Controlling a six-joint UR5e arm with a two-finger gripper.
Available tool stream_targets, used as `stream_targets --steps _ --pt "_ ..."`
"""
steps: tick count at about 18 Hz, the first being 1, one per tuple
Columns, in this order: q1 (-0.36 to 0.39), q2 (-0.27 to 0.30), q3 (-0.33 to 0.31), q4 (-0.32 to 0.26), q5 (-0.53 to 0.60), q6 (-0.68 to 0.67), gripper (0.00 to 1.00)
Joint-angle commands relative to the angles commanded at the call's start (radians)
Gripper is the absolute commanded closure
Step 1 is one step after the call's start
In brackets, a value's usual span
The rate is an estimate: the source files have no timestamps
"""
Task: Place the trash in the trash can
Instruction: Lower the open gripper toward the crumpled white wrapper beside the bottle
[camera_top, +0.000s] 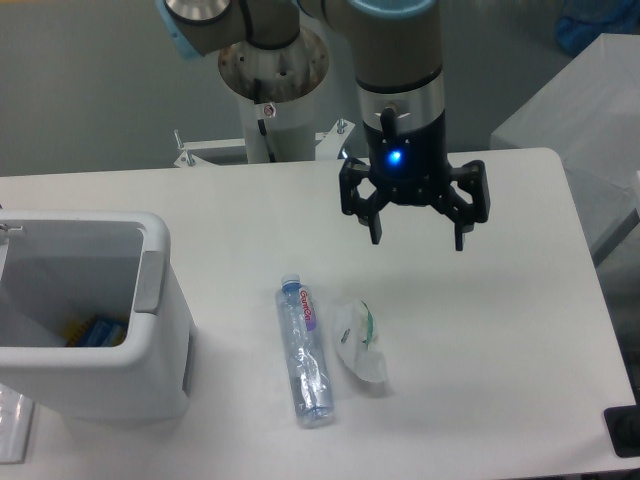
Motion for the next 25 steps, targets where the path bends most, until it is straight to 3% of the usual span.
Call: stream_targets --steps 7,14,20,25 --pt "0.000 -0.006 -0.026 -0.002 -0.006 -0.017 0.00" --pt "-0.003 -0.009 -0.138 0.064 -0.008 -0.081 0.00" --pt "-0.008 -0.012 -0.325 0.251 -0.023 -0.081 0.00" --pt "-0.029 -0.077 -0.374 0.296 -0.028 -0.083 0.00"
